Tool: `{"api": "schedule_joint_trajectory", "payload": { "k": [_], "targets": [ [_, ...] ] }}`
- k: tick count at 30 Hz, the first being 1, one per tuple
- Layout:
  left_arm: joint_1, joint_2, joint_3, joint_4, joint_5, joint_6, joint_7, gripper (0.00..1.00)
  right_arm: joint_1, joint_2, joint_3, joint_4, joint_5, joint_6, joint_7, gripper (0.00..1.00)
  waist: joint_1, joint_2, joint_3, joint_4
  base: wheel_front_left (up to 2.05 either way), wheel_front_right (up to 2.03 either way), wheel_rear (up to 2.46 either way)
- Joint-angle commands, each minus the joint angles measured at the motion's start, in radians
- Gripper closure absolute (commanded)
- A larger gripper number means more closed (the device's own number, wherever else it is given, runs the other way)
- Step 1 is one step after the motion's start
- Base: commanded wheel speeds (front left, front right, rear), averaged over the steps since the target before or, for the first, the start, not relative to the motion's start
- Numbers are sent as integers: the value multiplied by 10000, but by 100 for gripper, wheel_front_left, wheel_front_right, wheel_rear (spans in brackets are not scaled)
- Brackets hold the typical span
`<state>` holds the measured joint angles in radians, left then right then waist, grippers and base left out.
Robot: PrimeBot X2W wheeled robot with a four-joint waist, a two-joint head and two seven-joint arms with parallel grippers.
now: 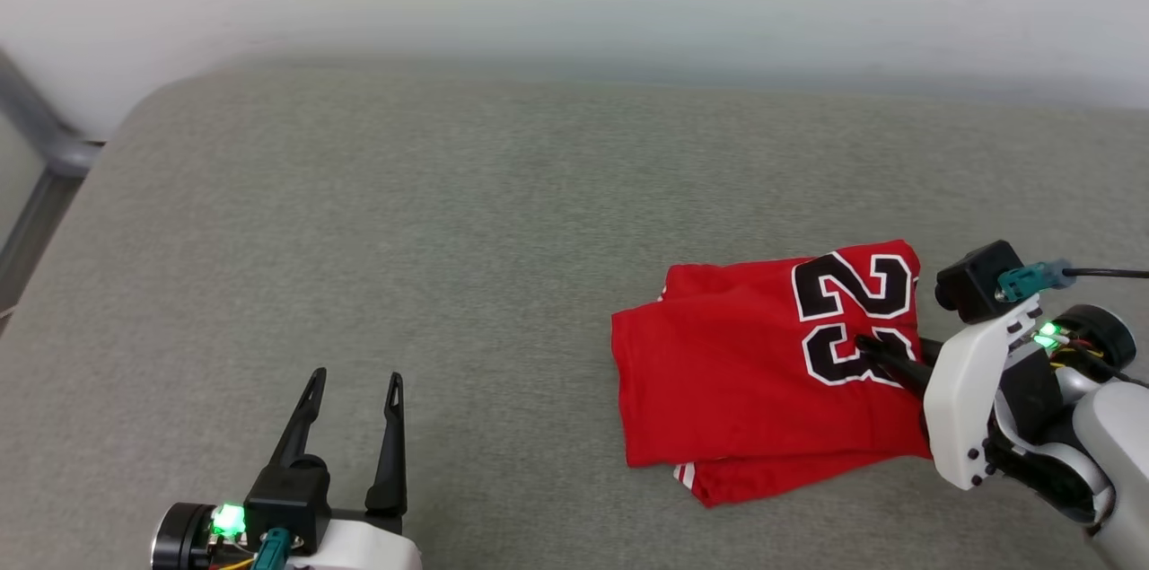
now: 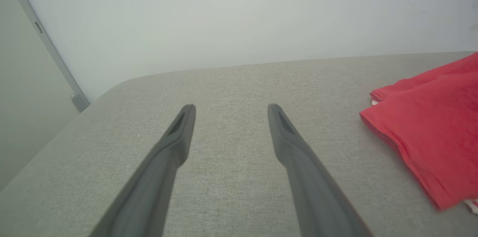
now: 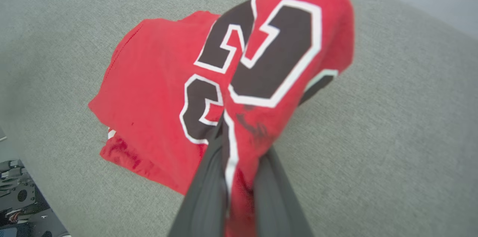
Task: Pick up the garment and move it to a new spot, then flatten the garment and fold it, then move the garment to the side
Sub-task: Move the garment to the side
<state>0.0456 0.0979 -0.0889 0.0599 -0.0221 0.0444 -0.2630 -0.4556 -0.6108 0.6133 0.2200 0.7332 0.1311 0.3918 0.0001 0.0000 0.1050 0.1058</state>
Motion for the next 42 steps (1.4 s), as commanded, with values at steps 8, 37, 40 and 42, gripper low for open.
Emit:
{"api": "schedule_joint_trajectory", "payload": {
  "k": [8, 37, 40, 42],
  "targets": [
    [11, 32, 103, -281, 65, 49, -22, 0, -574, -743, -114, -528, -207, -10, 266, 100, -1, 0, 220, -1447, 0, 0, 0],
    [-1491, 644, 179, -1359, 206, -146, -22, 0, -2450, -2542, -3375, 3641, -1970, -12, 569, 100, -1, 0, 3110, -1931, 0, 0, 0],
    [-1560, 687, 188, -1445, 195, -138, -22, 0, -2638, -2510, -3910, 4182, -2193, -12, 493, 100, -1, 0, 3310, -1874, 0, 0, 0],
    [-1572, 693, 172, -1485, 201, -126, -22, 0, -2745, -2575, -4180, 4469, -2464, -12, 404, 100, -1, 0, 3427, -1837, 0, 0, 0]
  ]
}}
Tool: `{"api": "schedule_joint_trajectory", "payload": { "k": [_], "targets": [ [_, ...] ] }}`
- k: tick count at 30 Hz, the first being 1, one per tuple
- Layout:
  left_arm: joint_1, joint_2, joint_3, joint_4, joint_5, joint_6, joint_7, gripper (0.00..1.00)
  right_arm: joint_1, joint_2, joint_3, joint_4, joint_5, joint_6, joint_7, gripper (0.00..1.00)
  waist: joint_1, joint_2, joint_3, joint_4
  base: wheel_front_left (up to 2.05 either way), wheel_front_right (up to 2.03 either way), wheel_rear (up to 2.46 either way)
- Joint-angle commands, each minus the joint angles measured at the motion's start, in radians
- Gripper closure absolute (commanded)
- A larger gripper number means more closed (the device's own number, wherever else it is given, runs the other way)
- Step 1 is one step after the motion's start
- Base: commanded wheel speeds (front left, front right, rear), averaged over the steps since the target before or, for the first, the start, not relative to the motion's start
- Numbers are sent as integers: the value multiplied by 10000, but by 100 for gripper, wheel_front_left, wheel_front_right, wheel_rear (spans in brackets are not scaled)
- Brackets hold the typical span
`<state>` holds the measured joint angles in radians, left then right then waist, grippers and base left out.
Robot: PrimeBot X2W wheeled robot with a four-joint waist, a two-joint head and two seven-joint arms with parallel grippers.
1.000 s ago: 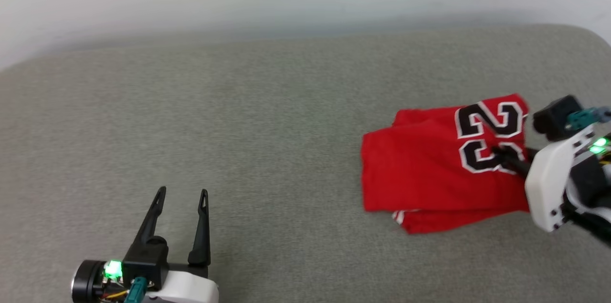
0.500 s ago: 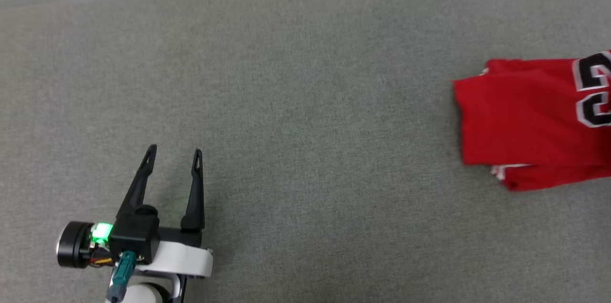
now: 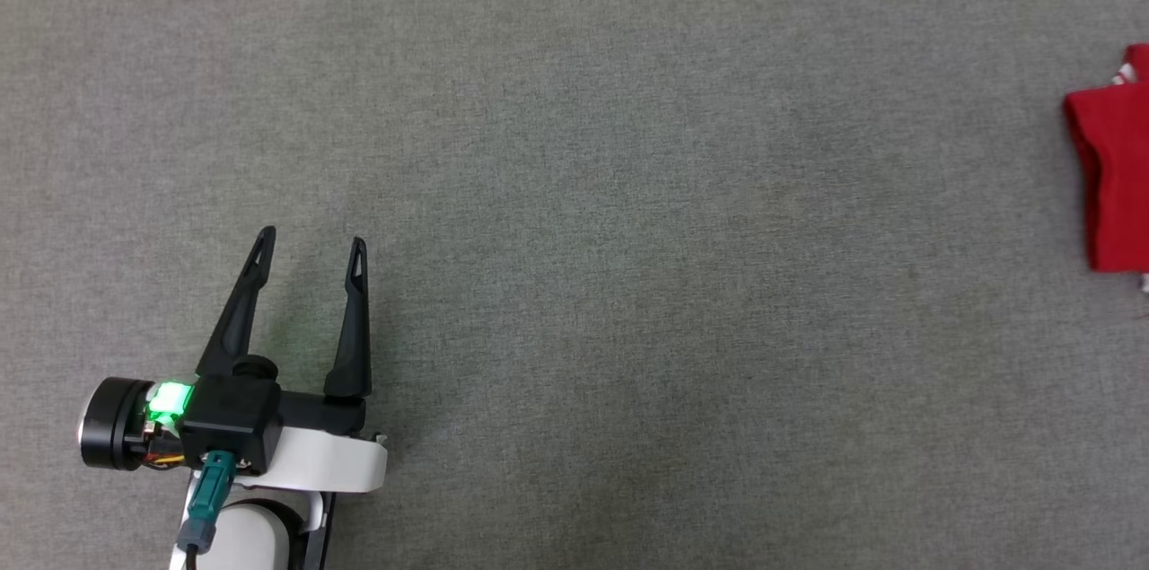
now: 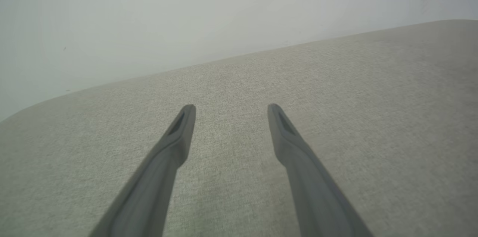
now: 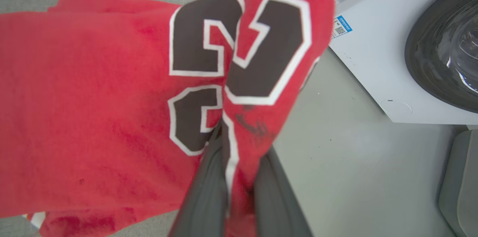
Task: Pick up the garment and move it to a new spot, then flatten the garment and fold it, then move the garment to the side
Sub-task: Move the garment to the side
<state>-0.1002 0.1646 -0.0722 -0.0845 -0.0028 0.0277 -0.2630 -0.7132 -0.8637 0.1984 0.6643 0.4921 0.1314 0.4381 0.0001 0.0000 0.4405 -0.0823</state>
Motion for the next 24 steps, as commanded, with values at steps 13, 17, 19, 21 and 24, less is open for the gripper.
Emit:
{"api": "schedule_joint_trajectory", "payload": {
  "k": [13, 17, 19, 21, 24],
  "targets": [
    [-110, 29, -75, 47, 42, 186, -22, 0, -477, 853, -1255, 828, -1407, -16, -435, 0, -1, 0, -79, -56, 0, 0, 0],
    [40, -25, -131, 119, 1, 256, -22, 0, -419, 1000, -1540, 750, -1855, -16, -643, 0, -1, 0, -474, -65, 0, 0, 0],
    [139, -59, -150, 154, -27, 298, -22, 0, -337, 1057, -1631, 588, -2088, -16, -858, 0, -1, 0, -722, -61, 0, 0, 0],
    [228, -99, -184, 201, -64, 321, -22, 0, -265, 1126, -1837, 379, -2195, -16, -1237, 0, -1, 0, -1001, -28, 0, 0, 0],
    [436, -179, -215, 268, -90, 351, -22, 0, -135, 1264, -2140, -77, -2527, -16, -2075, 0, -1, 0, -1397, 37, 0, 0, 0]
  ]
}}
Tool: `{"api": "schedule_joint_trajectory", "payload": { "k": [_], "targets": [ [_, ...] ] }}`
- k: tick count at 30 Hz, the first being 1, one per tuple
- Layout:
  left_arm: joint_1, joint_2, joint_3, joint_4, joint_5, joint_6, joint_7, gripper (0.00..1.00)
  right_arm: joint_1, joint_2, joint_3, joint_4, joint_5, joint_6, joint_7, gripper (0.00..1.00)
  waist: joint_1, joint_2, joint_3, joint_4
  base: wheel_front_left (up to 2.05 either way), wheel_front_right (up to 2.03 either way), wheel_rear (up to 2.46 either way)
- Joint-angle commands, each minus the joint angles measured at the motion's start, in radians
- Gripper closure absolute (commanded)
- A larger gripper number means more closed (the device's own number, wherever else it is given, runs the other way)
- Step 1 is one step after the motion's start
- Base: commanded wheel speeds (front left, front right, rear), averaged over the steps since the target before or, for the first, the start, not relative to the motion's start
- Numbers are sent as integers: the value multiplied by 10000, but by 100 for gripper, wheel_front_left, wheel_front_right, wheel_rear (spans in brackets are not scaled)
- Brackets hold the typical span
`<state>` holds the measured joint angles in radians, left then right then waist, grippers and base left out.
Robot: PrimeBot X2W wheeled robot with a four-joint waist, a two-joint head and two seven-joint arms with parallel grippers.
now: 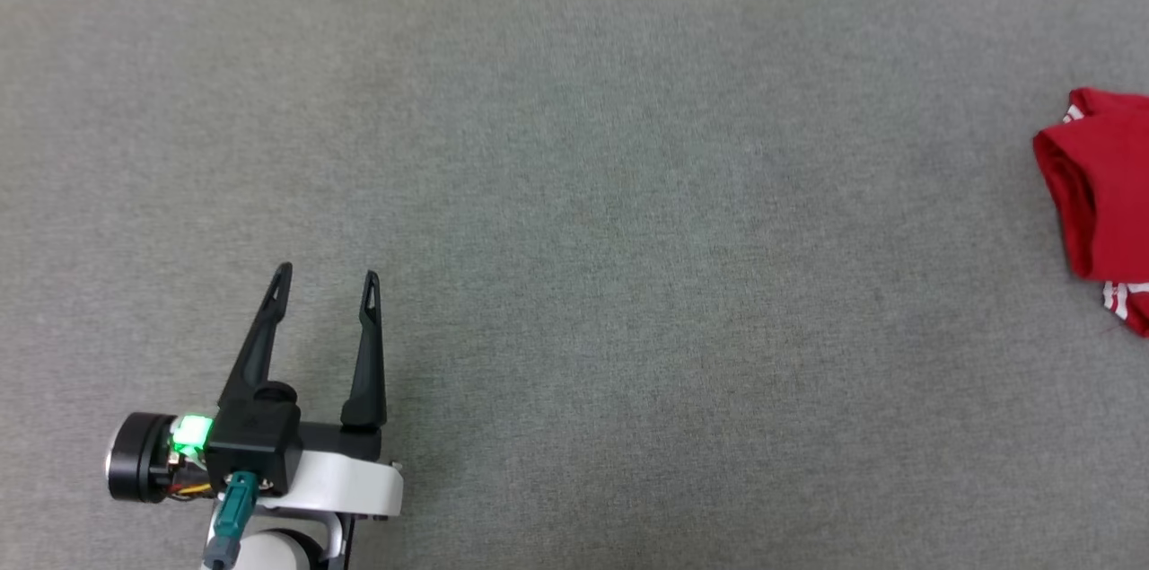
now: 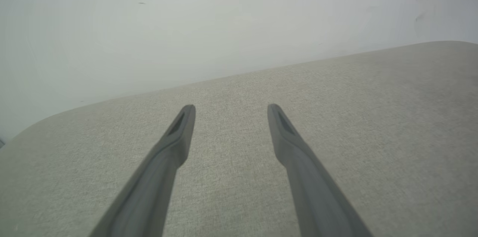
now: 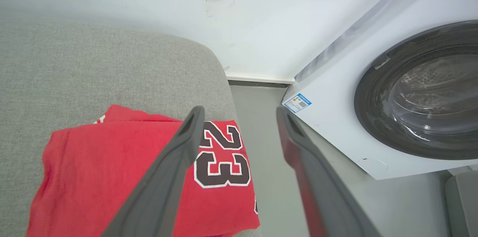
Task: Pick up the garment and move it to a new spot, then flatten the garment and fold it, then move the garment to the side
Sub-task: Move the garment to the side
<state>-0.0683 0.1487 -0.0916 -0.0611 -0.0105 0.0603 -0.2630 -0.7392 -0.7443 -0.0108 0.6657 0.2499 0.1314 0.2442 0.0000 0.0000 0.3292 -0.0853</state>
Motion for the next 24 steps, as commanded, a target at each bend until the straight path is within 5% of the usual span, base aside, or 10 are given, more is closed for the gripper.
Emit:
{"api": "schedule_joint_trajectory", "payload": {
  "k": [1, 11, 24],
  "targets": [
    [175, -51, -34, 40, -28, 29, -22, 0, 226, 125, -124, -254, -230, -16, -442, 0, 0, 0, -416, 113, 0, 0, 0],
    [733, -220, -62, 231, -145, 110, -22, 0, 1176, 1648, -833, -2115, -804, -14, -2969, 0, 0, 0, -1572, 586, 0, 0, 0],
    [1451, -311, -65, 386, -166, 117, -22, 0, 3591, 4498, -702, -4555, -996, -14, -4118, 0, 0, 0, -2664, 1408, 0, 0, 0]
  ]
}}
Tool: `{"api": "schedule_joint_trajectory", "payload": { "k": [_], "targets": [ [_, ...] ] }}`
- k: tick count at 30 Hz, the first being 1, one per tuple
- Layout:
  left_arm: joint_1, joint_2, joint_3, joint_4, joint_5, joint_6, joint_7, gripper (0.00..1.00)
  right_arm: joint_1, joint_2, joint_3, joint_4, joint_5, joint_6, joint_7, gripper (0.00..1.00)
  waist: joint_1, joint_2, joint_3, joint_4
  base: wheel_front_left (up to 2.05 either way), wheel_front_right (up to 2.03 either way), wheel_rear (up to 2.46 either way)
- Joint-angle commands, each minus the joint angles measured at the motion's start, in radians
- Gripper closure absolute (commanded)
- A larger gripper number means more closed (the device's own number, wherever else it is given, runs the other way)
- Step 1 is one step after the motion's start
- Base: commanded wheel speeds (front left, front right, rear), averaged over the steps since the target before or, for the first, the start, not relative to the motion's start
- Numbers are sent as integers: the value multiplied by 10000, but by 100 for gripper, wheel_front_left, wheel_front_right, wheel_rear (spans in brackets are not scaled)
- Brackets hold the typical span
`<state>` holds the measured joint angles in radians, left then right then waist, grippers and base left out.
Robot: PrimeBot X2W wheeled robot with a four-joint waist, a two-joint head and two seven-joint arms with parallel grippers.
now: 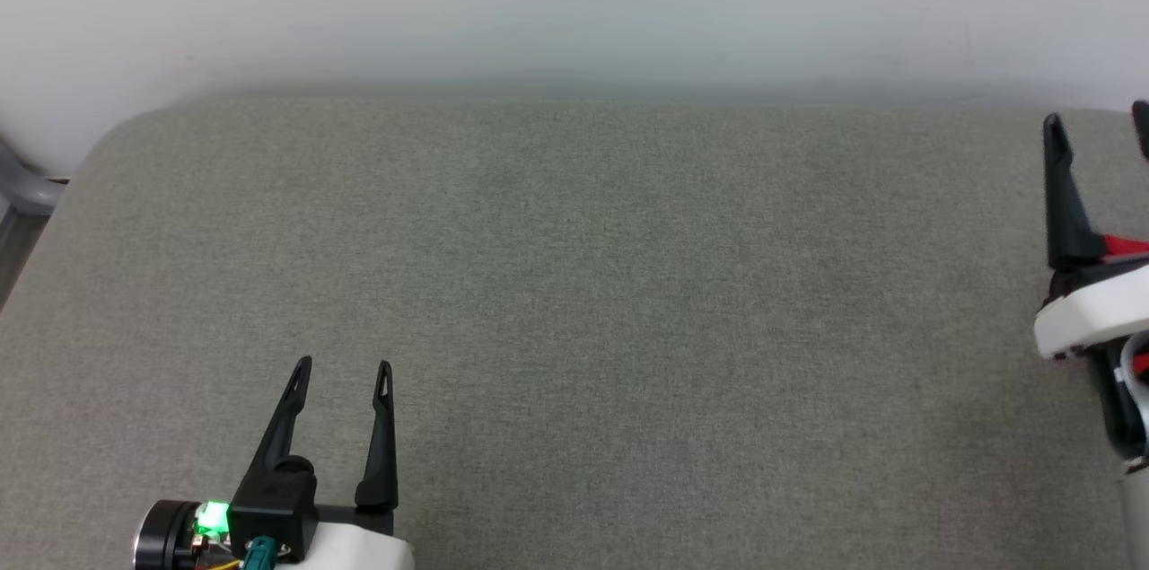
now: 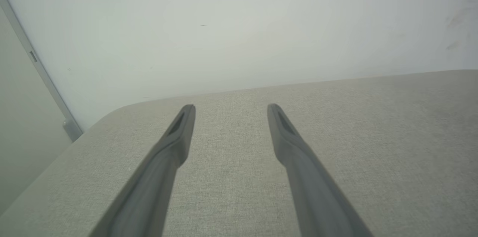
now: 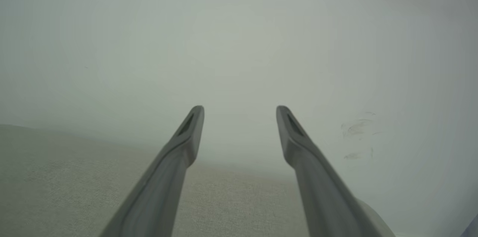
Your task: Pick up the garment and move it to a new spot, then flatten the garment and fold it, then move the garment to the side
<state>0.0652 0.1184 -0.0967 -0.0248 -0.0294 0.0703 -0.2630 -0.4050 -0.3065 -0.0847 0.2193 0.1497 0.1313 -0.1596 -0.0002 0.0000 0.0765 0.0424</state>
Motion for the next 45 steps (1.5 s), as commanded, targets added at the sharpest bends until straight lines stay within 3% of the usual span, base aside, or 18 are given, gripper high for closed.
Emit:
{"api": "schedule_joint_trajectory", "payload": {
  "k": [1, 11, 18, 34, 45],
  "targets": [
    [146, -14, -17, 37, 24, 17, -22, 0, 434, 278, 72, -163, -12, -12, -115, 0, 2, 0, -183, 173, 0, 0, 0],
    [458, -39, -3, 173, 37, 66, -22, 0, 2368, 1612, -45, -649, -44, -12, -395, 0, 2, 0, -651, 359, 0, 0, 0],
    [682, -45, 21, 240, 19, 82, -22, 0, 3559, 2159, -233, -1188, -141, -12, -481, 0, 2, 0, -854, 284, 0, 0, 0],
    [811, -102, 52, 347, -135, 37, -22, 0, 5247, 2577, -187, -2607, -405, -12, -318, 0, 2, 0, -1120, 101, 0, 0, 0],
    [896, -148, 80, 410, -217, -18, -22, 0, 5698, 2584, -166, -2607, -92, -11, -425, 0, 2, 0, -1302, 41, 0, 0, 0]
  ]
}}
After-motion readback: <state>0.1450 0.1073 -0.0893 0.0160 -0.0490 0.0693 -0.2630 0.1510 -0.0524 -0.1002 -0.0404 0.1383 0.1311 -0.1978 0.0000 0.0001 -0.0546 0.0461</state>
